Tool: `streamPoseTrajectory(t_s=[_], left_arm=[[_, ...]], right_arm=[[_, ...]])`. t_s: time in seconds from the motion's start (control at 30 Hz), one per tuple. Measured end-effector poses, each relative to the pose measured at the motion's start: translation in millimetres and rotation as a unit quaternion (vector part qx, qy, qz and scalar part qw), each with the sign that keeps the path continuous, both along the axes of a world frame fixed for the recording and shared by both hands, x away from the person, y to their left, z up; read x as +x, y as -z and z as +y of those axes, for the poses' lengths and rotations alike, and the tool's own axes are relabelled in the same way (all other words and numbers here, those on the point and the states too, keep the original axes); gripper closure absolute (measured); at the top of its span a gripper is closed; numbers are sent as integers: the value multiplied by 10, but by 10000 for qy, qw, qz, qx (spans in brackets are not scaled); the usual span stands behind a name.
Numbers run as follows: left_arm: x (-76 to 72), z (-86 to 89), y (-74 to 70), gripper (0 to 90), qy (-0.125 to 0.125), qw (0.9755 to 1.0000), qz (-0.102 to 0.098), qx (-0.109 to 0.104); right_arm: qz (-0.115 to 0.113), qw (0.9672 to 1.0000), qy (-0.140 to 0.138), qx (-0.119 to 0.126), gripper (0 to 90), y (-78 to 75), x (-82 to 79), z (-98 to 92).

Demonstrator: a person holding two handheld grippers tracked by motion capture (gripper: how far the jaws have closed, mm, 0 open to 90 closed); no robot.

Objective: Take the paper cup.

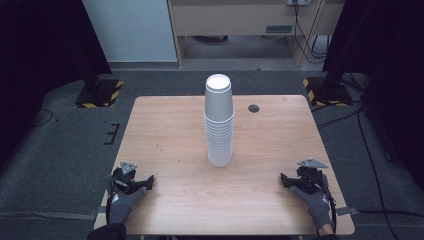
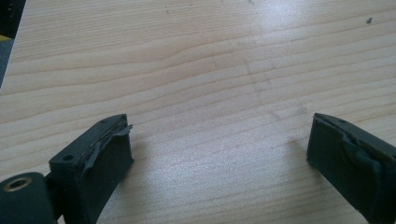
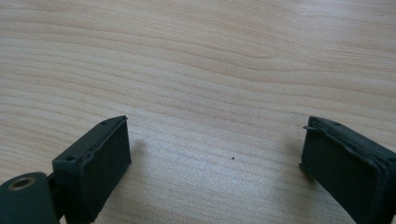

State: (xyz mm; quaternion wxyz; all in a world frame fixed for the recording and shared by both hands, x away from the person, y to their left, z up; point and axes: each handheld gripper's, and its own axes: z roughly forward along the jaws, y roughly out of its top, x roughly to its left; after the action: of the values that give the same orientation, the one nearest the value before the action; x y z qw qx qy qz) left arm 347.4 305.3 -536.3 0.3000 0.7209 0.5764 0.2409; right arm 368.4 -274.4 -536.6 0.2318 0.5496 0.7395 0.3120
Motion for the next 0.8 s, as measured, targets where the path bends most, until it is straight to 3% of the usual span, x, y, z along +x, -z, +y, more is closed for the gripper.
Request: streamPoseTrajectory(t_s=[0.27, 0.43, 0.8], left_arm=[[-2, 1, 0, 56, 0, 10000, 2, 1], [-3, 2, 0, 54, 9, 10000, 7, 4], [0, 0, 1, 44, 34, 10000, 16, 3]], right_arm=[[-394, 9988, -20, 289, 105, -160, -80, 39], [-743, 9954, -119, 588, 104, -330, -143, 132], [-1065, 9909, -366, 734, 103, -536, -164, 303]])
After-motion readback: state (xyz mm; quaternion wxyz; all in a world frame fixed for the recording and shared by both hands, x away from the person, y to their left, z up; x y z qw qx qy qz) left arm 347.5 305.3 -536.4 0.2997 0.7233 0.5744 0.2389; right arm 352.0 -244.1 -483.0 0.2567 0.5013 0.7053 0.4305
